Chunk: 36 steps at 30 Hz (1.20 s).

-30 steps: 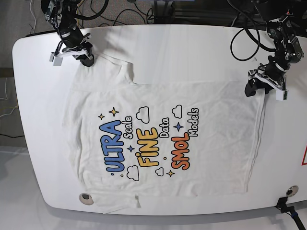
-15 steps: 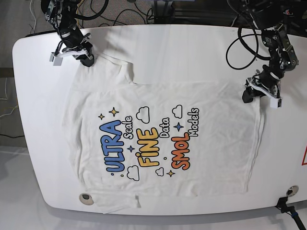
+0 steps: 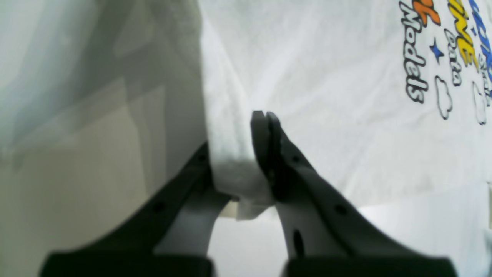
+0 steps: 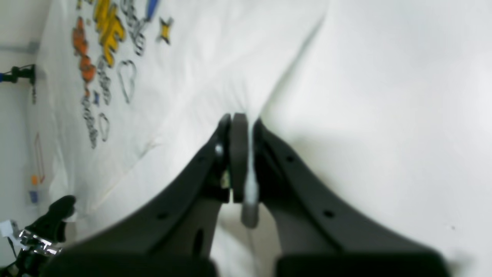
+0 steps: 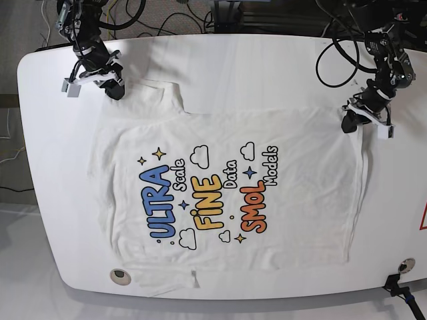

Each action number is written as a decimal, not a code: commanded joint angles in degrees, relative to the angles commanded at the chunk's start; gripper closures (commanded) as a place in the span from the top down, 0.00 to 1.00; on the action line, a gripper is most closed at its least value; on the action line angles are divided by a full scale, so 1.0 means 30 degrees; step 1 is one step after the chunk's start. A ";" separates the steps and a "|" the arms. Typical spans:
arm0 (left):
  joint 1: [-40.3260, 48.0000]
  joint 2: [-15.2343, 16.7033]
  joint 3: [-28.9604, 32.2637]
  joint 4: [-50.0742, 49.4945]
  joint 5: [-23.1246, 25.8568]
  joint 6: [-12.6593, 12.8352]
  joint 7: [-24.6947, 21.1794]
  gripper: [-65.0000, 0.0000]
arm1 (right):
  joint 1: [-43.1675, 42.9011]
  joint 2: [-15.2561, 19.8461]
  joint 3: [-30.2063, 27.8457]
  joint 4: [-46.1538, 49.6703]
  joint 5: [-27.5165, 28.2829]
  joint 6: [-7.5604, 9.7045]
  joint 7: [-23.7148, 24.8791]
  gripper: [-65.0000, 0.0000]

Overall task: Fold the T-shirt properly
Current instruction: 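Lower and close both grippers on the shirt's shoulder corners, then lift the held corners and pull the shirt toward the robot base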

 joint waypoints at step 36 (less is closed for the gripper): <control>0.3136 0.0117 -0.0059 0.8879 -0.1026 0.0088 0.1875 0.00 | 0.0850 0.1641 -0.0059 0.1934 0.3282 0.0029 -0.0791 0.00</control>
